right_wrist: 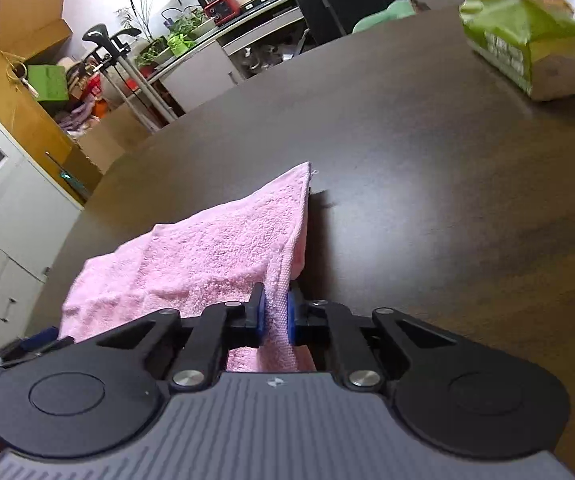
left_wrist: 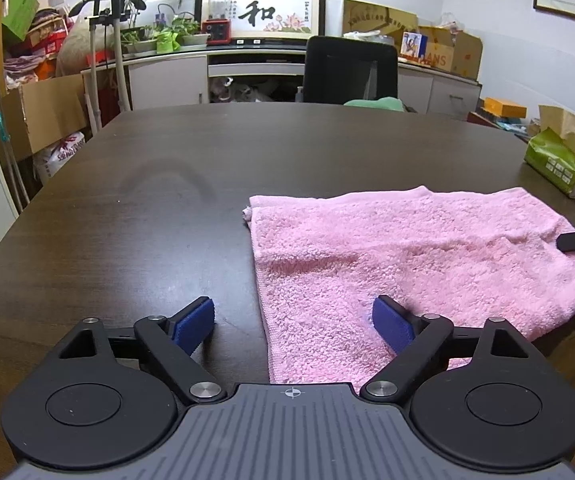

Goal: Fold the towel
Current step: 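Close the right gripper on the folded towel's end, then lift the towel end with the right gripper and fold it over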

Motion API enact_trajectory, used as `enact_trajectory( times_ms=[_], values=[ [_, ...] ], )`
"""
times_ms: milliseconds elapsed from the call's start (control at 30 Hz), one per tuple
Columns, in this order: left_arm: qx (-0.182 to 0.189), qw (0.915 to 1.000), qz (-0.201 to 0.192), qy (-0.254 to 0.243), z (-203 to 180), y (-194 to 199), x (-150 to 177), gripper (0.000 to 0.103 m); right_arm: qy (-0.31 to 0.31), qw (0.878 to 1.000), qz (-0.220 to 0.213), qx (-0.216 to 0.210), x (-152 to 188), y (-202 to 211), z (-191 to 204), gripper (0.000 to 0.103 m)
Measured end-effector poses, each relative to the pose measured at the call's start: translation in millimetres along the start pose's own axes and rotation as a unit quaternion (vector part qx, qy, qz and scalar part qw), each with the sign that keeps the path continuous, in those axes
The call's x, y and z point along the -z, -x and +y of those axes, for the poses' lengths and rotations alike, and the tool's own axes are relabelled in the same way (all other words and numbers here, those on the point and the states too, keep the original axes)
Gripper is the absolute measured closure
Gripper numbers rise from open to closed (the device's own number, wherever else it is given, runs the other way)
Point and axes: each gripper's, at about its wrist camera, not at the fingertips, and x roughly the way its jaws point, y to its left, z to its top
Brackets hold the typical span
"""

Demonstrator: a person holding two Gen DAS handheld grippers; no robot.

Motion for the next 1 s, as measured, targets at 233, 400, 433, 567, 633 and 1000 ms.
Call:
enact_trajectory(
  times_ms=[233, 400, 433, 567, 633, 1000],
  values=[
    [0.004, 0.9999, 0.002, -0.013, -11.6, -3.6, -0.3, 0.011, 0.009, 0.999, -0.049, -0.018, -8.0, 33.8, 9.9, 0.095],
    [0.023, 0.9996, -0.006, -0.015, -18.4, -0.4, -1.0, 0.012, 0.004, 0.997, -0.069, -0.036, -18.7, 55.3, 16.7, 0.095],
    [0.026, 0.9995, -0.008, -0.015, -19.1, 0.6, -1.1, 0.012, 0.003, 0.997, -0.070, -0.042, -20.0, 56.8, 19.4, 0.095],
    [0.031, 0.9993, -0.021, 0.006, -6.9, 8.0, -3.0, 0.012, 0.009, 0.995, -0.072, -0.070, -24.0, 62.3, 38.4, 0.095],
    [0.033, 0.9989, -0.022, 0.024, 6.8, 11.9, -4.8, 0.012, 0.016, 0.994, -0.067, -0.086, -25.3, 60.9, 51.5, 0.095],
    [0.001, 0.9994, -0.015, -0.031, 15.0, 15.4, 7.2, 0.010, 0.052, 0.986, 0.011, -0.156, -13.5, -1.0, 140.8, 0.094]
  ],
)
